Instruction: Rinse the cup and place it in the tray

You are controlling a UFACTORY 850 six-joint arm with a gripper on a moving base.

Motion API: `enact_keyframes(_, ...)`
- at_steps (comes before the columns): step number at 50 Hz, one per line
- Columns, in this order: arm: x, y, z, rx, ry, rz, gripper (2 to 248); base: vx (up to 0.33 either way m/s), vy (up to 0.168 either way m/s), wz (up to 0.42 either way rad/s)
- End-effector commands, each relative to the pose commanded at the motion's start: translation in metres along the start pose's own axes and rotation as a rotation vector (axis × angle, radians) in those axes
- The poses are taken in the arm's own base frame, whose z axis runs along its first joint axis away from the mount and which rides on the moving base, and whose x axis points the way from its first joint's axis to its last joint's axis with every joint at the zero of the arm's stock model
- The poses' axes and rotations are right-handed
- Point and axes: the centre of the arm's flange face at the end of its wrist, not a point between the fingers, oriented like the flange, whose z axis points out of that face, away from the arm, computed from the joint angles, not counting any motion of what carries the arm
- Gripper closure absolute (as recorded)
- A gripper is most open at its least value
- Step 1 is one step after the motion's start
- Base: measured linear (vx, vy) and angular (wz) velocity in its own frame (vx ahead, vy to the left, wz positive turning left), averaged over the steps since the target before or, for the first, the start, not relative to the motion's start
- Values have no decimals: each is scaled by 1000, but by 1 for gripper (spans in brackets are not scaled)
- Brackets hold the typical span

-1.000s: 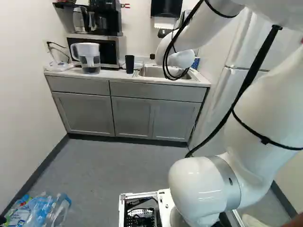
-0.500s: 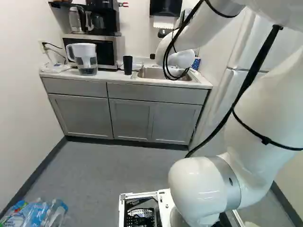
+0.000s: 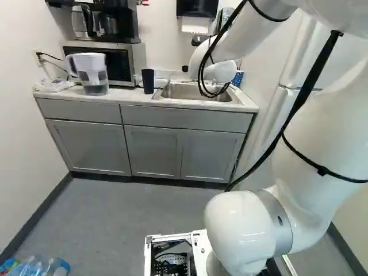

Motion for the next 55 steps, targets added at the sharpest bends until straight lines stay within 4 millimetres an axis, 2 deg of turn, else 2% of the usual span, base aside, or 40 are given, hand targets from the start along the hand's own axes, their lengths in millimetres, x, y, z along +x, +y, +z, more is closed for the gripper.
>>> enact_keyframes(14, 0, 0, 0, 0, 0, 0, 3, 159, -50, 32)
enact_keyframes(39, 0, 0, 0, 0, 0, 0, 3, 145, 28, 184)
enact_keyframes(55, 0, 0, 0, 0, 0, 0, 3, 92, -62, 24)
